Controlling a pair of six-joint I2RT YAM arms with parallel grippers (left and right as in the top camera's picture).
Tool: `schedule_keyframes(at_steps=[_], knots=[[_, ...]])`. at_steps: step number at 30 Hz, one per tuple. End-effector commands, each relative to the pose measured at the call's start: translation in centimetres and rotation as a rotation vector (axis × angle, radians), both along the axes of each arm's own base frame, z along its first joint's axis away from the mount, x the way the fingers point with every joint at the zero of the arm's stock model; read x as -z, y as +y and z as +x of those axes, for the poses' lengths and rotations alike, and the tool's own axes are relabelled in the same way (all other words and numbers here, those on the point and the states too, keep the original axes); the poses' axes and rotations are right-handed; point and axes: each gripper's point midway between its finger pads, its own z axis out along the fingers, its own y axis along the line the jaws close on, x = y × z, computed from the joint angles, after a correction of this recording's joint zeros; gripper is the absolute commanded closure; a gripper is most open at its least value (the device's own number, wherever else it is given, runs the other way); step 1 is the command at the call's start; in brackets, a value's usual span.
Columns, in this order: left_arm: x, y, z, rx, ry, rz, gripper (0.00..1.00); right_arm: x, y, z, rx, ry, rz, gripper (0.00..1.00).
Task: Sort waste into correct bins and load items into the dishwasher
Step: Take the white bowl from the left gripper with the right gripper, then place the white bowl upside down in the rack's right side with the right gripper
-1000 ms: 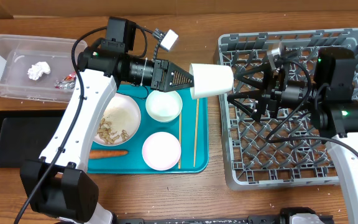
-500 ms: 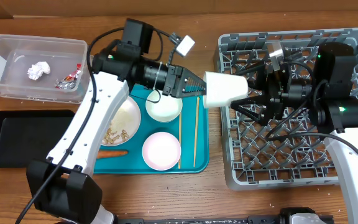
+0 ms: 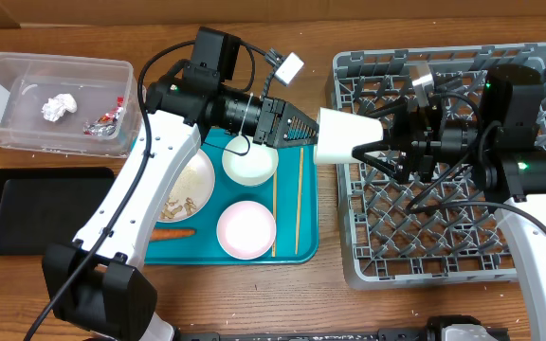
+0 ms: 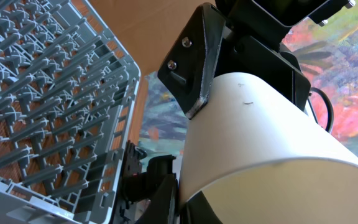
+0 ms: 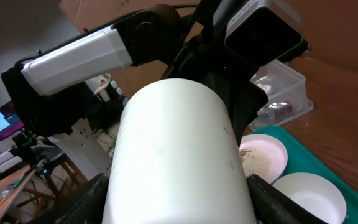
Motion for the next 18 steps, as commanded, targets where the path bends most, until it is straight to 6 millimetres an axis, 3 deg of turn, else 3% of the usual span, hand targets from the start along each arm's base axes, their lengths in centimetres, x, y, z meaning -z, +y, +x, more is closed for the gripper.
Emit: schedule_keyframes(at_steps=[1, 3, 9, 13, 15, 18], knots=[[-0.2, -0.3, 0.2, -0.006, -0.001, 0.014, 0.88, -1.1, 0.2, -0.6, -0.029, -0.037, 0.014, 0.41], [-0.1, -0.3, 0.3, -0.009, -0.002, 0.017, 0.79, -1.1, 0.2, -0.6, -0.029, -0.037, 0.013, 0.44], [1.3, -0.2, 1.3, -0.071, -0.008, 0.102, 0.66, -1.1, 0.2, -0.6, -0.028, -0.036, 0.013, 0.52], [3.4, 0.6, 2.7, -0.158, -0.01, 0.22, 0.62, -0.5, 0.1, 0.1, 0.017, 0.004, -0.012, 0.53], [5.2, 1.9, 3.7, -0.23, 0.002, 0.327, 0.6, 0.8, -0.3, 1.6, 0.12, 0.081, -0.068, 0.55], [7.9, 5.8, 5.4, -0.378, 0.023, 0.524, 0.58, 4.2, -2.0, 4.3, 0.343, 0.188, -0.215, 0.65]])
